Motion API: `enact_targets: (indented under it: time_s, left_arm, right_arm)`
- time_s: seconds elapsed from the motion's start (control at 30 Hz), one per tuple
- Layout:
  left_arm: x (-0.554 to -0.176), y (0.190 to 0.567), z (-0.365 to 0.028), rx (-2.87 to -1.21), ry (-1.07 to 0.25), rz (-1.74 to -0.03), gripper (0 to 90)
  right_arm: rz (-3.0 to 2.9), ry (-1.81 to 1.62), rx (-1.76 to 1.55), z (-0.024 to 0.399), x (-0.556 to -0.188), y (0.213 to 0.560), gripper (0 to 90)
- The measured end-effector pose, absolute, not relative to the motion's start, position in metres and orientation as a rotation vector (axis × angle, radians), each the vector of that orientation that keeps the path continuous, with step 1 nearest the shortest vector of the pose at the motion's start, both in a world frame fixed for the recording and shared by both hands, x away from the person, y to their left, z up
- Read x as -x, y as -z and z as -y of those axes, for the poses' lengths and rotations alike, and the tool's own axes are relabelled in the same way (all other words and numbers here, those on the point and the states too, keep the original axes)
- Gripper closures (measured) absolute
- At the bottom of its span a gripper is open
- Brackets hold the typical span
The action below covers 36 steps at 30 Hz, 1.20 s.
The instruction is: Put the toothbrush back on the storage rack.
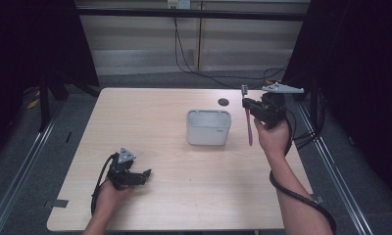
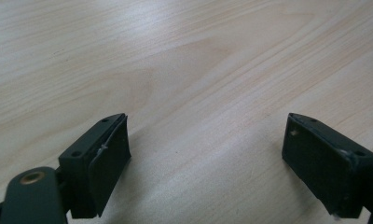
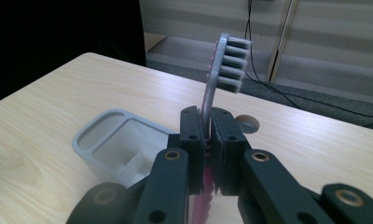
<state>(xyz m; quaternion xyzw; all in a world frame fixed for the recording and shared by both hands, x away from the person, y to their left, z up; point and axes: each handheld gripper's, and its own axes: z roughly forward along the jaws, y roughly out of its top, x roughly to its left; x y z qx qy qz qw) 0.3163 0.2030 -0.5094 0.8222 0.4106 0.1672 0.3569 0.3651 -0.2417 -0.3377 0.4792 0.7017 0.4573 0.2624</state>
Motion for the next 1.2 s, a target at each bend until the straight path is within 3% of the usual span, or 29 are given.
enact_targets:
  time_s: [1.2]
  left_arm:
    - [-0.316,0.510,-0.203,-2.117,-0.430,-1.064,14.6]
  right_arm:
    - [-1.808,-1.276,-1.247,0.219,-0.389,0.324,84.1]
